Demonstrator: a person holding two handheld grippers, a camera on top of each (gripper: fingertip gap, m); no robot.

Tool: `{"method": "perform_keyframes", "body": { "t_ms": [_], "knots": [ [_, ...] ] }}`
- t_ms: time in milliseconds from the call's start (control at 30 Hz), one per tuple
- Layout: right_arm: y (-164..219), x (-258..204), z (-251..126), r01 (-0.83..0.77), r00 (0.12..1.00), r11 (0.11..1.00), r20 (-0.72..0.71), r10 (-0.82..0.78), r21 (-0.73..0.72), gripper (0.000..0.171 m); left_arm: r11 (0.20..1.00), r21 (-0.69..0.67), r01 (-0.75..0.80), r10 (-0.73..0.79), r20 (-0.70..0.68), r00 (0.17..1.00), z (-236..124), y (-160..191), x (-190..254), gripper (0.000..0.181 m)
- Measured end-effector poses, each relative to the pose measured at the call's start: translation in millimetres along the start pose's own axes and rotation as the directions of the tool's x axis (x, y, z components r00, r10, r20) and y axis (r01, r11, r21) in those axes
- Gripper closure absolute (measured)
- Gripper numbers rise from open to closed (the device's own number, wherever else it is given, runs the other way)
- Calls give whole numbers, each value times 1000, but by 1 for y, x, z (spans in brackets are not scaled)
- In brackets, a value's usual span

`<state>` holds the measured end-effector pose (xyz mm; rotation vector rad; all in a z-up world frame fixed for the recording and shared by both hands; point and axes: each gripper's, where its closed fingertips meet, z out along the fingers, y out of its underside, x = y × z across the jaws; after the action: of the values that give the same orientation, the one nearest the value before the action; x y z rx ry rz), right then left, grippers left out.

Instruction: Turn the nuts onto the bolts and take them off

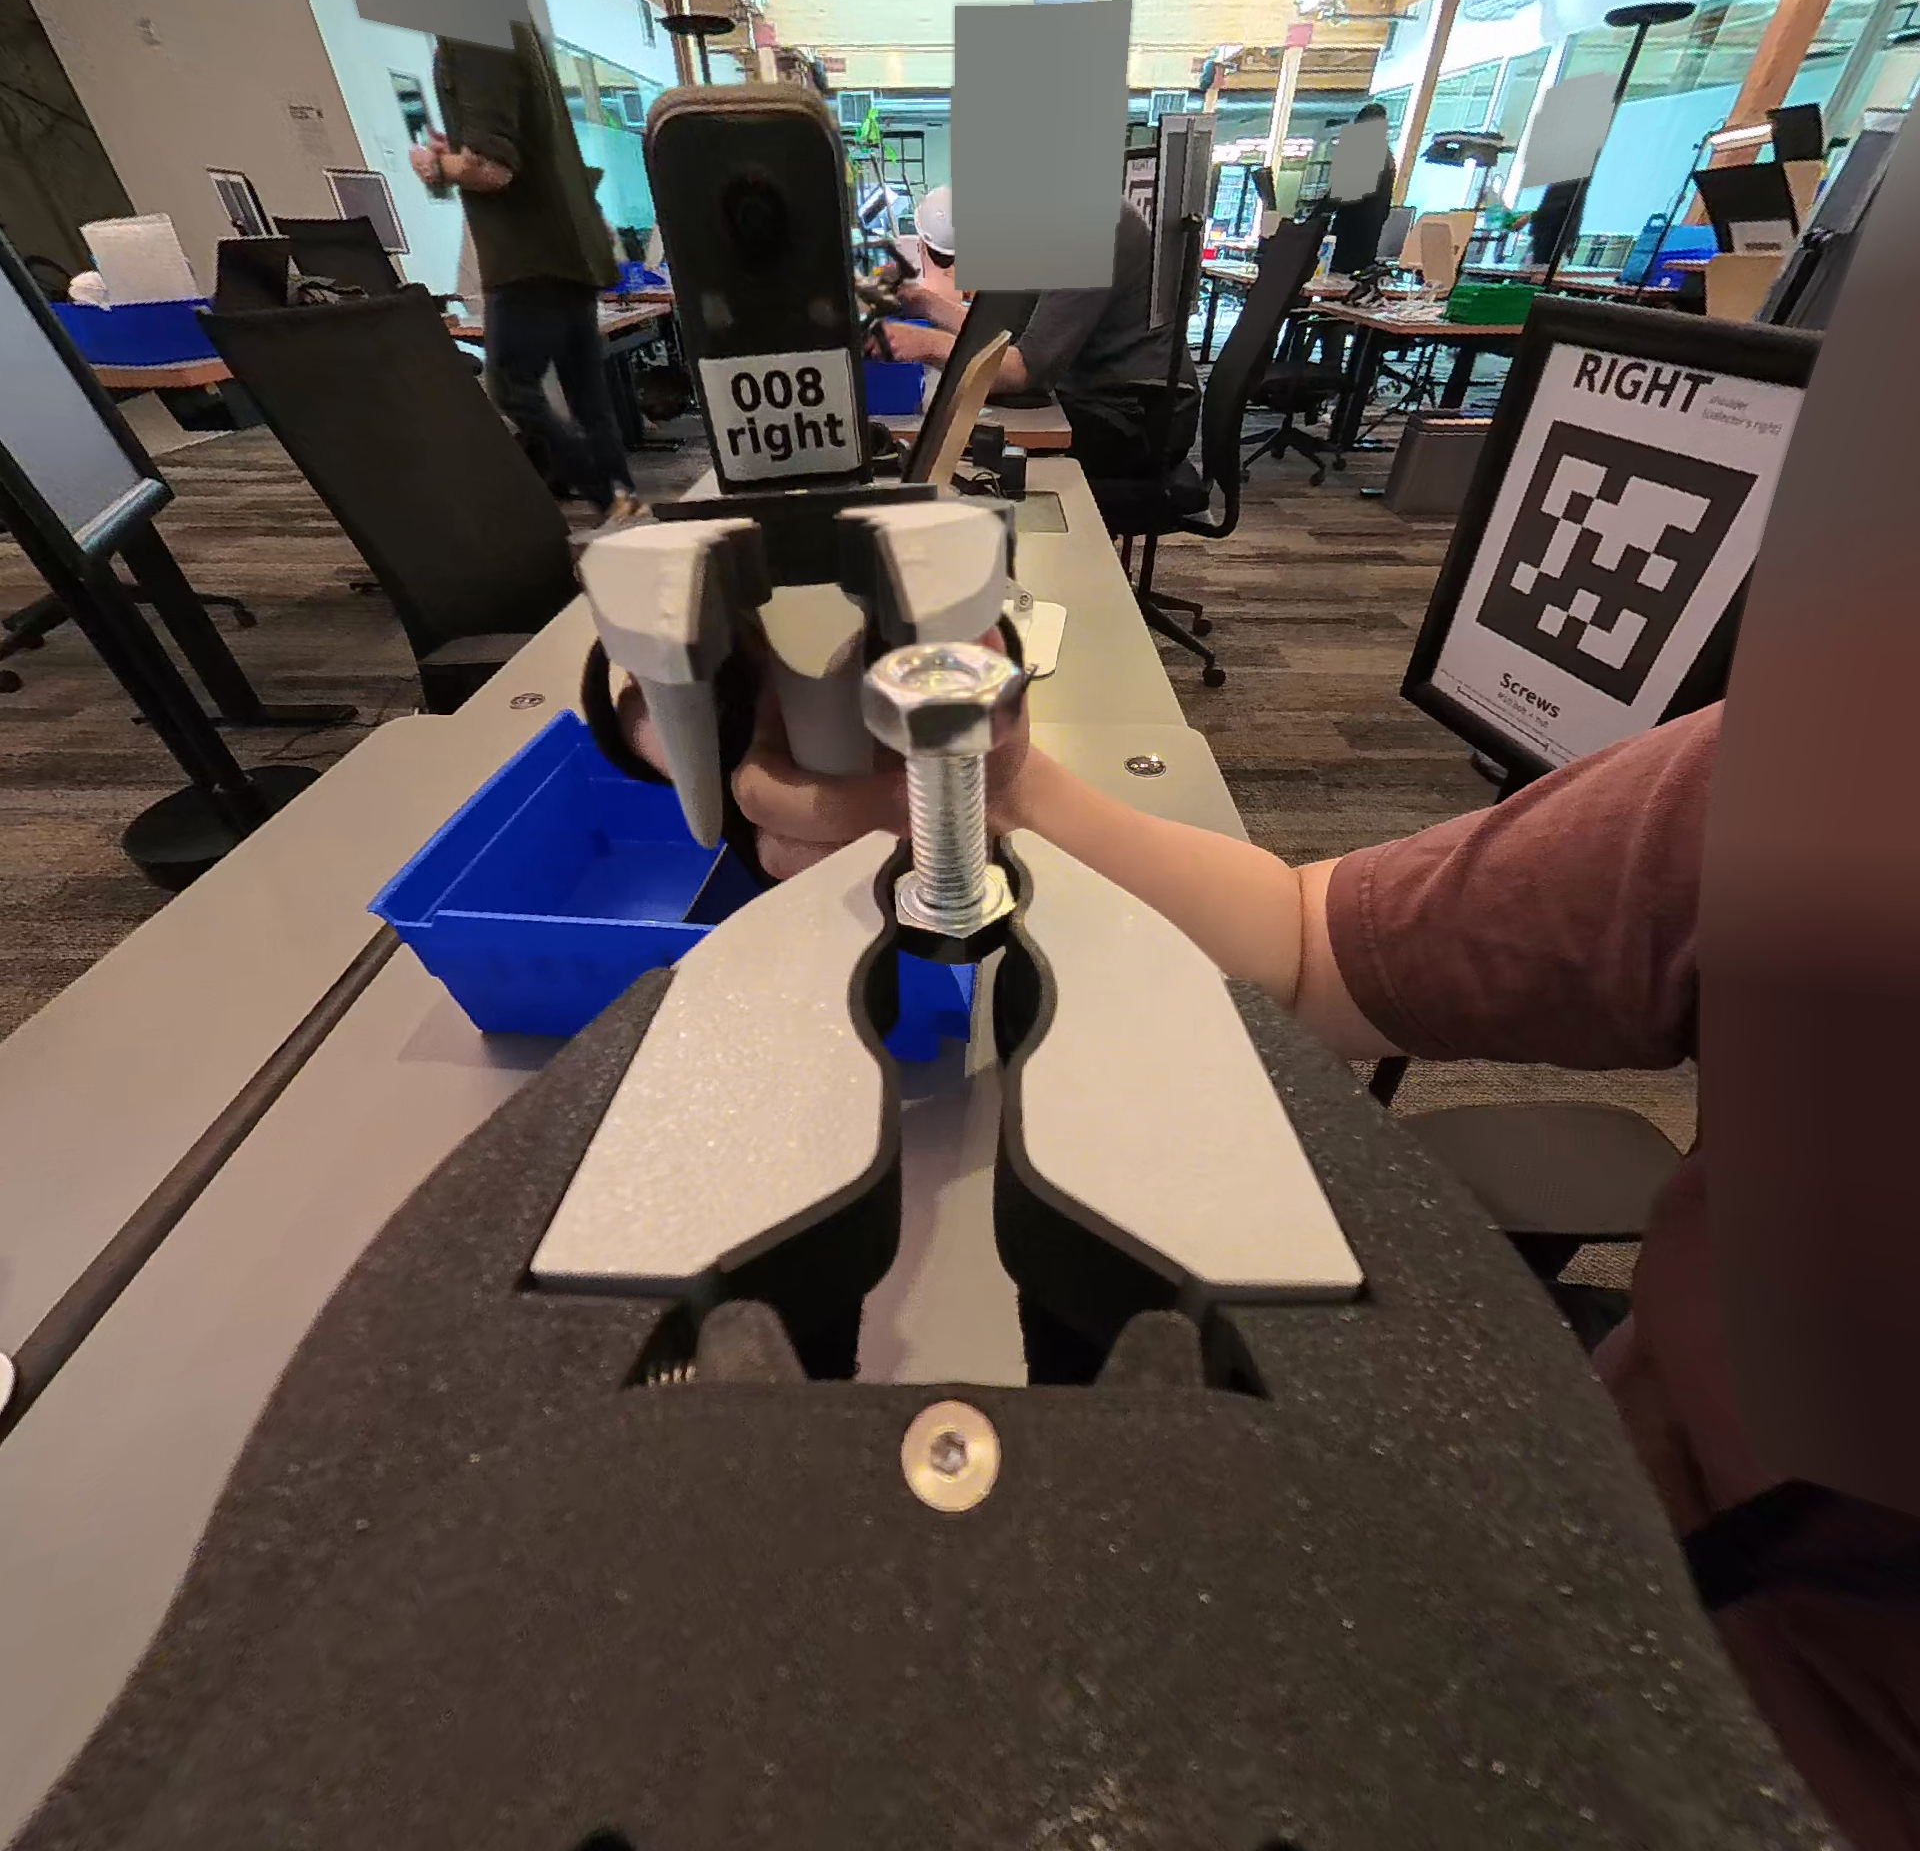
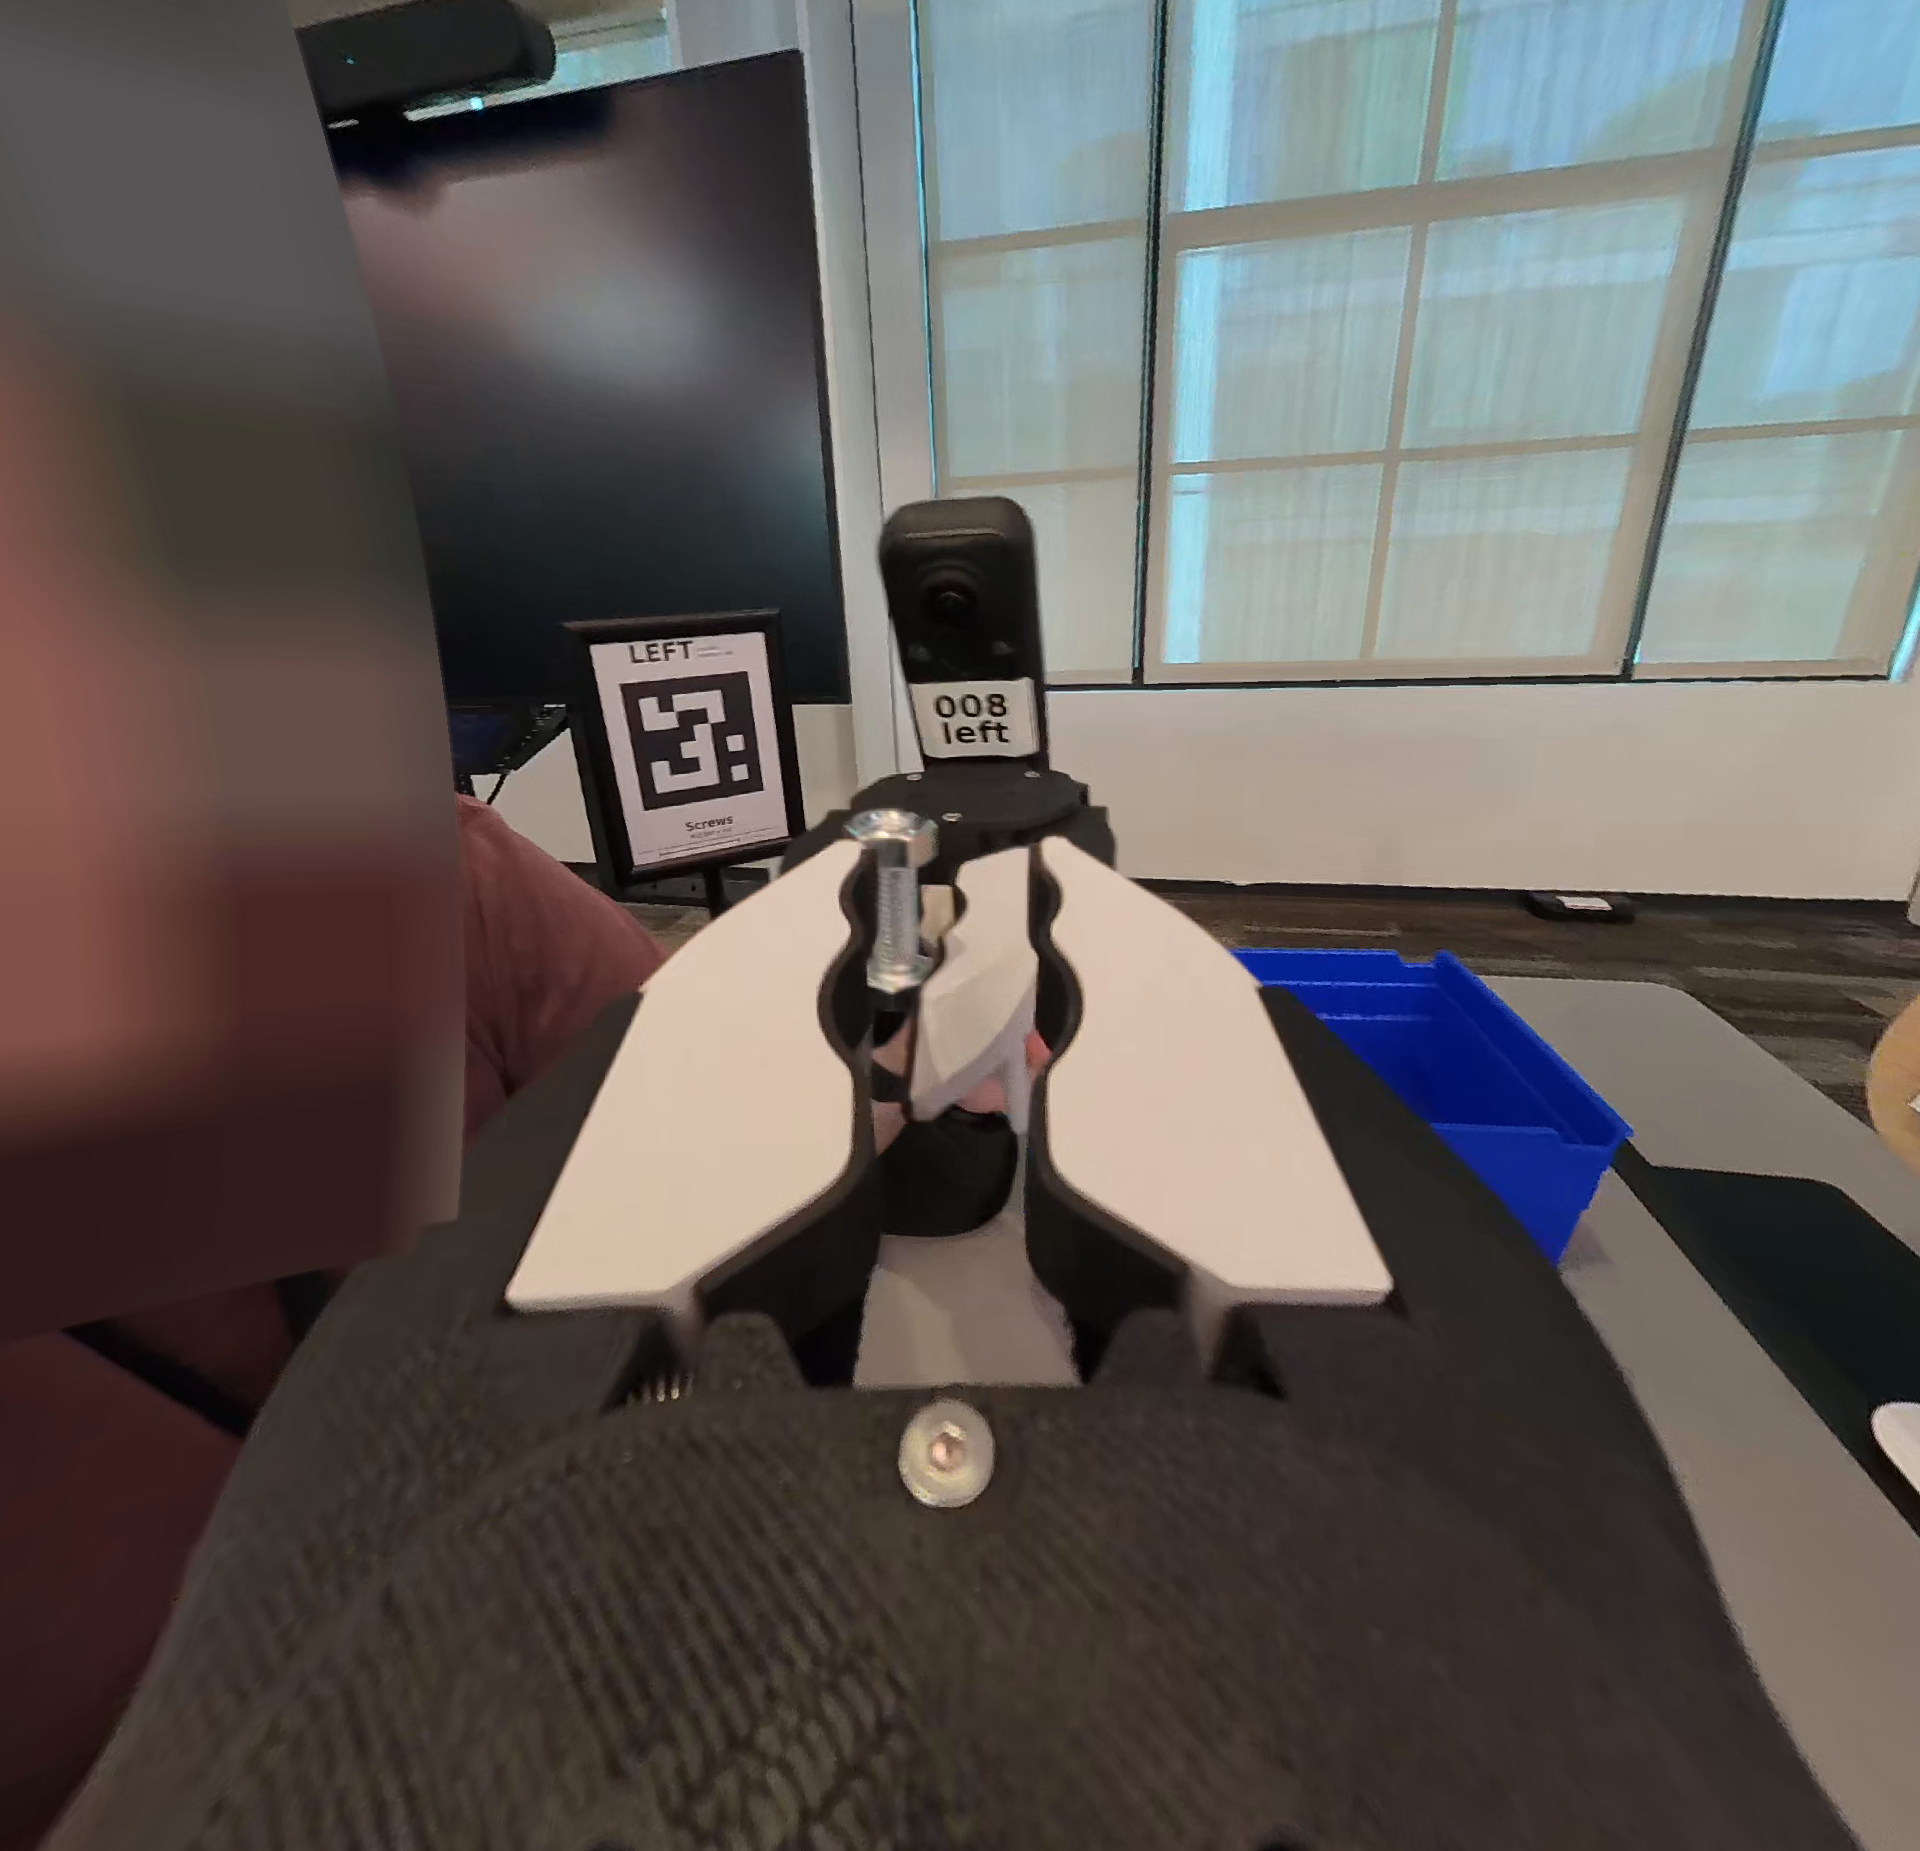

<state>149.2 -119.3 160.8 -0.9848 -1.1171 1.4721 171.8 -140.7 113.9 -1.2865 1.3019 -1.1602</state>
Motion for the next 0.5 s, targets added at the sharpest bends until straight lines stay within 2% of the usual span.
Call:
{"method": "perform_keyframes", "body": {
  "t_ms": [200,400,500],
  "knots": [
    [8,-11,17,31,999,998,16,-30,-48,138,1000,-12,10,-10,-4,1000,3,4,-1,167],
    [2,1,3,-5,1000,1000,-10,5,-2,141,1000,-3,12,-12,-5,1000,1,1,0,167],
    [0,-7,7,7,1000,1000,17,-7,-7,139,1000,-8,6,-6,2,1000,1,2,-2,167]
  ]
}}
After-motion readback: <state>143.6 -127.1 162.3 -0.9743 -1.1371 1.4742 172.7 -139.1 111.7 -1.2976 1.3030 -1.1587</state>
